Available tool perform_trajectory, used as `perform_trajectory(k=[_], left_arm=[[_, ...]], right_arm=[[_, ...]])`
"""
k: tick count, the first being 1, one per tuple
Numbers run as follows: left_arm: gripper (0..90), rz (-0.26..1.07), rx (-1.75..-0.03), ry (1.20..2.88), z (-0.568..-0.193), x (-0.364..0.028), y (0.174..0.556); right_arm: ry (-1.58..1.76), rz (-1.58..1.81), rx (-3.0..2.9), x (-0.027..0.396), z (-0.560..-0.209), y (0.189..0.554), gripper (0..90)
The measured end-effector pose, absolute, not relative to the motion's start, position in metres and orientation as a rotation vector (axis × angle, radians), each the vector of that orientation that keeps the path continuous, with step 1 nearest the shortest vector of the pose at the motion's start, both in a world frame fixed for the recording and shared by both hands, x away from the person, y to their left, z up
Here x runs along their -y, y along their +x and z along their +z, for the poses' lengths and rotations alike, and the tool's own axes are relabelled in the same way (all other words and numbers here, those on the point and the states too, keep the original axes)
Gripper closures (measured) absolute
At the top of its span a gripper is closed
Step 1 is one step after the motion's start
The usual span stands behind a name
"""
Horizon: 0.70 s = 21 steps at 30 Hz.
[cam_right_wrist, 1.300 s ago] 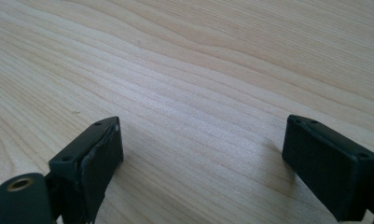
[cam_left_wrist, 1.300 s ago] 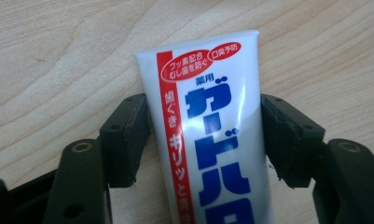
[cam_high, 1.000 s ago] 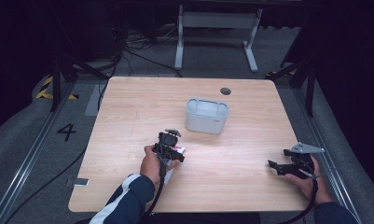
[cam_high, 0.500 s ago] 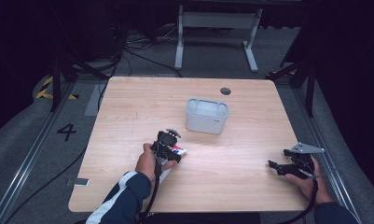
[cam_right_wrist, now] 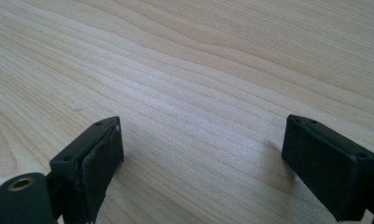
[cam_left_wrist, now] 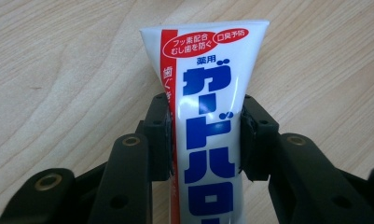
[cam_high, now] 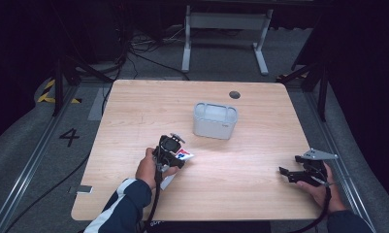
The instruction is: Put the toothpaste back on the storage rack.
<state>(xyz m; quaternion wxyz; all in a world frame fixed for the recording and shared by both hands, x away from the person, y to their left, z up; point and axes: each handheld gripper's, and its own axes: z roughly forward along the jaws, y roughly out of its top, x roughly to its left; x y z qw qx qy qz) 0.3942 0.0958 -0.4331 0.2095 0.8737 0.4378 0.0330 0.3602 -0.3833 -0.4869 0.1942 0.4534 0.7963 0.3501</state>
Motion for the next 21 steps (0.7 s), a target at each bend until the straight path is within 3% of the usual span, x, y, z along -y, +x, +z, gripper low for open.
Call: perform_trajectory(k=[21], left_arm=[[65.2, 0.138, -1.129, 2.325, -0.404, -0.119, 0.384]], right_arm=[[1.265, 0.982, -2.236, 0.384, -0.487, 0.359, 12.8]])
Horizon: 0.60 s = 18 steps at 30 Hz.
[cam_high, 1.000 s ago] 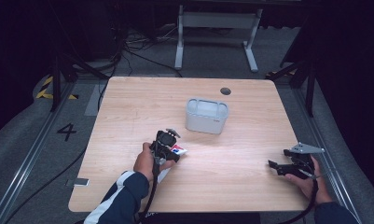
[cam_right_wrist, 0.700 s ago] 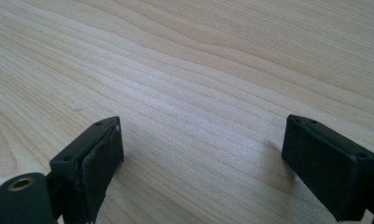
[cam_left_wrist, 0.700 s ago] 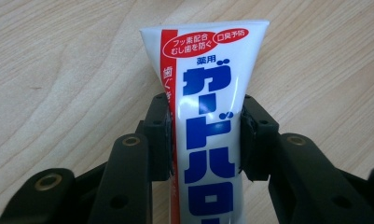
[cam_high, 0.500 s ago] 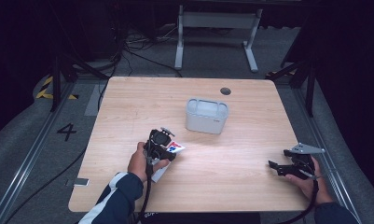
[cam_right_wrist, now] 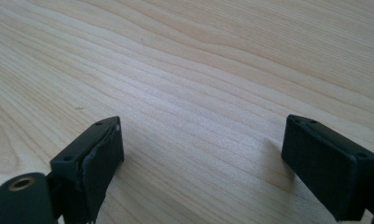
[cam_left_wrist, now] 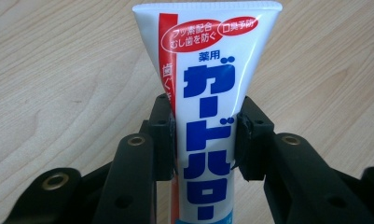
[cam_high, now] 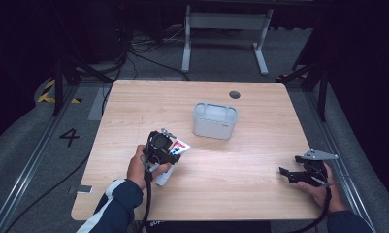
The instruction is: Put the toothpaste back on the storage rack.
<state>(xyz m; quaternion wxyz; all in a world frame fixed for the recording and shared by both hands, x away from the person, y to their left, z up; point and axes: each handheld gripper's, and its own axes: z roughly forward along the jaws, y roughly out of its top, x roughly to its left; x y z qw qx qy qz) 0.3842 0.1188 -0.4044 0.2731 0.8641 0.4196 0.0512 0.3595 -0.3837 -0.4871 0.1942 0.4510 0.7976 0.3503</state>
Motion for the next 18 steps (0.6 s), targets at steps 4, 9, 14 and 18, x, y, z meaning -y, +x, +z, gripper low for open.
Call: perform_trajectory(k=[4, 9, 14, 18], left_arm=[[65.6, 0.163, -1.110, 2.305, -0.400, -0.120, 0.381], [66.0, 0.194, -1.094, 2.267, -0.395, -0.122, 0.377], [66.1, 0.242, -1.038, 2.227, -0.387, -0.121, 0.375], [66.1, 0.246, -1.024, 2.208, -0.383, -0.120, 0.375]], right_arm=[[1.264, 0.982, -2.237, 0.384, -0.487, 0.359, 12.8], [1.266, 0.985, -2.238, 0.384, -0.487, 0.359, 12.9], [1.260, 0.982, -2.241, 0.384, -0.487, 0.359, 12.9], [1.261, 0.982, -2.241, 0.384, -0.487, 0.359, 12.8]])
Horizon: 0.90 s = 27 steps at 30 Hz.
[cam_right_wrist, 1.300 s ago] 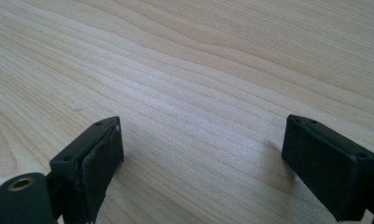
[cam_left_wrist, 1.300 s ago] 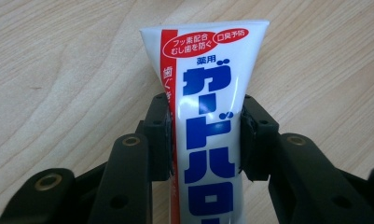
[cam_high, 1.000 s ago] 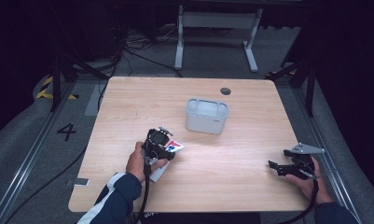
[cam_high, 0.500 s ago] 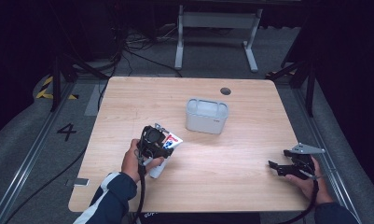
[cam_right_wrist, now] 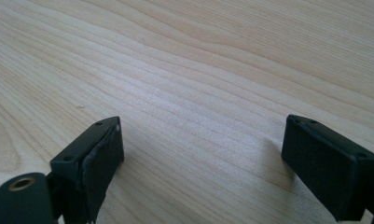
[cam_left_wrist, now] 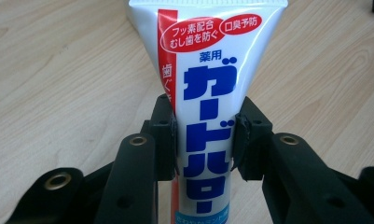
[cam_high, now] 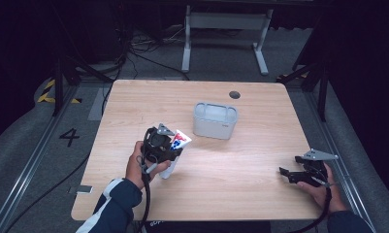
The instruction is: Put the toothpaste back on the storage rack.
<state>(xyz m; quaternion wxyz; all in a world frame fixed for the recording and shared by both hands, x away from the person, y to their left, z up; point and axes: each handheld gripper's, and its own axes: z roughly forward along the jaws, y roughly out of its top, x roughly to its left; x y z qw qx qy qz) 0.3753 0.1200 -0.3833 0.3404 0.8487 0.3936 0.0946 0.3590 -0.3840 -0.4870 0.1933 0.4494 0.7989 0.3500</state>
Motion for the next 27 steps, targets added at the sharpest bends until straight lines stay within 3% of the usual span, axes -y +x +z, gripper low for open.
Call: perform_trajectory(k=[27], left_arm=[[66.0, 0.360, -0.855, 2.018, -0.329, -0.105, 0.395]], right_arm=[[1.257, 0.986, -2.244, 0.384, -0.487, 0.358, 12.9]])
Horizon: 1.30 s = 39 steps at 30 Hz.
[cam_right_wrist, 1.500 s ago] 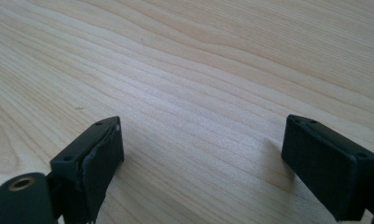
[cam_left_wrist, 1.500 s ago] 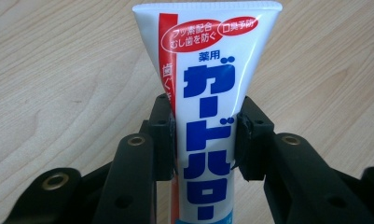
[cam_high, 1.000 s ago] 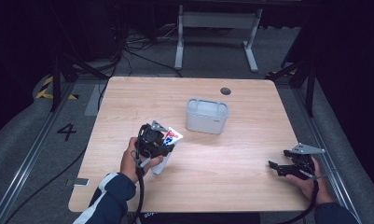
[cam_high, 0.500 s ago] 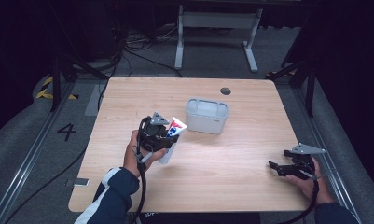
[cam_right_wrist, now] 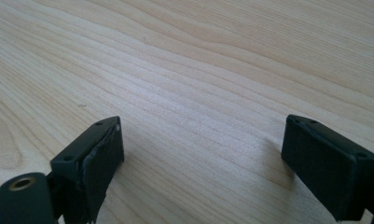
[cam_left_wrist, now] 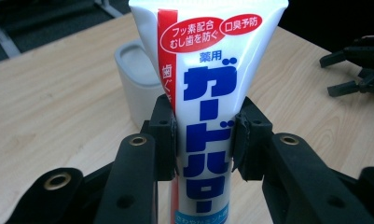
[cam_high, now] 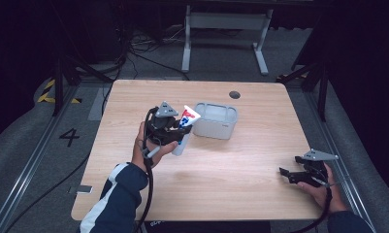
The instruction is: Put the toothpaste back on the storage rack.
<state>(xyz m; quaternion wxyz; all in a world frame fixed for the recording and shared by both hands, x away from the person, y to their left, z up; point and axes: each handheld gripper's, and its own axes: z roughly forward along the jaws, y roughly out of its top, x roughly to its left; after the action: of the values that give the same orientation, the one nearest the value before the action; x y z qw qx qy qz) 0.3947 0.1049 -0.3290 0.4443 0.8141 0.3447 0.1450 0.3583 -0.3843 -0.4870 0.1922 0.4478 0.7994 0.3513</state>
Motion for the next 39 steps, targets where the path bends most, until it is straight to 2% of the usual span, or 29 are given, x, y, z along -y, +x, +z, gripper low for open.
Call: perform_trajectory(k=[25, 39], left_arm=[[65.9, 0.421, -0.700, 1.912, -0.290, -0.077, 0.421], [65.8, 0.421, -0.677, 1.879, -0.288, -0.053, 0.442]], right_arm=[[1.253, 0.990, -2.244, 0.385, -0.487, 0.357, 13.8], [1.247, 0.989, -2.247, 0.385, -0.487, 0.356, 14.6]])
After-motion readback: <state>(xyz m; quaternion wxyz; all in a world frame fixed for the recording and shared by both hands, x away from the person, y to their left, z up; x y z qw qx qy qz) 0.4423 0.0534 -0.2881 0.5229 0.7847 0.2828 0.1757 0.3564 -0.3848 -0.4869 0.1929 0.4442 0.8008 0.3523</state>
